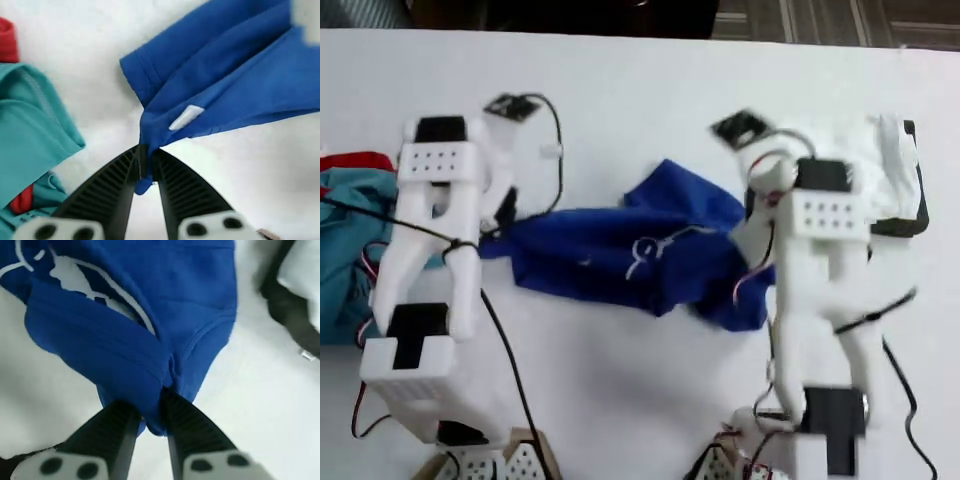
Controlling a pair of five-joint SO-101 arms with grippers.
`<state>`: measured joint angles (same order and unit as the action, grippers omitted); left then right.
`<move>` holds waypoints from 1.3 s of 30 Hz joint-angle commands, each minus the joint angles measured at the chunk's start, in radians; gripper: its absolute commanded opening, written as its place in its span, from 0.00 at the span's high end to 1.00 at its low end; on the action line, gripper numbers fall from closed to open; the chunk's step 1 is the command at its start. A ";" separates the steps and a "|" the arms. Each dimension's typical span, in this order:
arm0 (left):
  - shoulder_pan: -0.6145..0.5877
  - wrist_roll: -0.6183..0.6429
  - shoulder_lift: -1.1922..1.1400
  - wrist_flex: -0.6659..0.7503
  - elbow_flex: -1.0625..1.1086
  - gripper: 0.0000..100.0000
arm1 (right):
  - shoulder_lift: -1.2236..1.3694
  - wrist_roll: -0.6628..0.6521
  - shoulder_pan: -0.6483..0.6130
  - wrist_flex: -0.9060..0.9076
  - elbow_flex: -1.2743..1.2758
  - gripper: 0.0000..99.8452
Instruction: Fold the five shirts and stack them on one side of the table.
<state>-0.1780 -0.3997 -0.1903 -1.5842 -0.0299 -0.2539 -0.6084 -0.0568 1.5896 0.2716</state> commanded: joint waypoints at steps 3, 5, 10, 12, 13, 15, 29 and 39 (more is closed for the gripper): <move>0.009 -0.069 0.049 0.025 0.053 0.97 | -0.417 -0.014 -0.039 0.002 0.198 0.93; 0.011 -0.092 0.051 0.000 0.050 0.97 | -0.552 -0.008 -0.031 0.002 0.247 0.84; 0.008 -0.112 0.052 -0.101 0.047 0.97 | -0.800 0.014 -0.031 -0.028 0.292 0.64; 0.005 -0.114 0.054 -0.137 0.050 0.97 | -0.834 0.091 -0.028 -0.062 0.288 0.64; 0.005 -0.114 0.054 -0.149 0.053 0.97 | -0.839 0.130 -0.021 -0.079 0.288 0.64; 0.005 -0.114 0.054 -0.167 0.054 0.97 | -0.837 0.207 -0.008 -0.134 0.292 0.64; 0.008 -0.109 0.278 -0.110 0.140 0.97 | -0.418 0.305 -0.018 -0.404 0.267 0.64; 0.006 -0.112 0.744 0.140 0.691 0.97 | 0.028 0.385 -0.028 -0.414 -0.153 0.64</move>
<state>-0.1780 -0.5010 0.4818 -1.5014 0.5424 -0.3659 -0.2509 -0.0783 1.1922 0.2915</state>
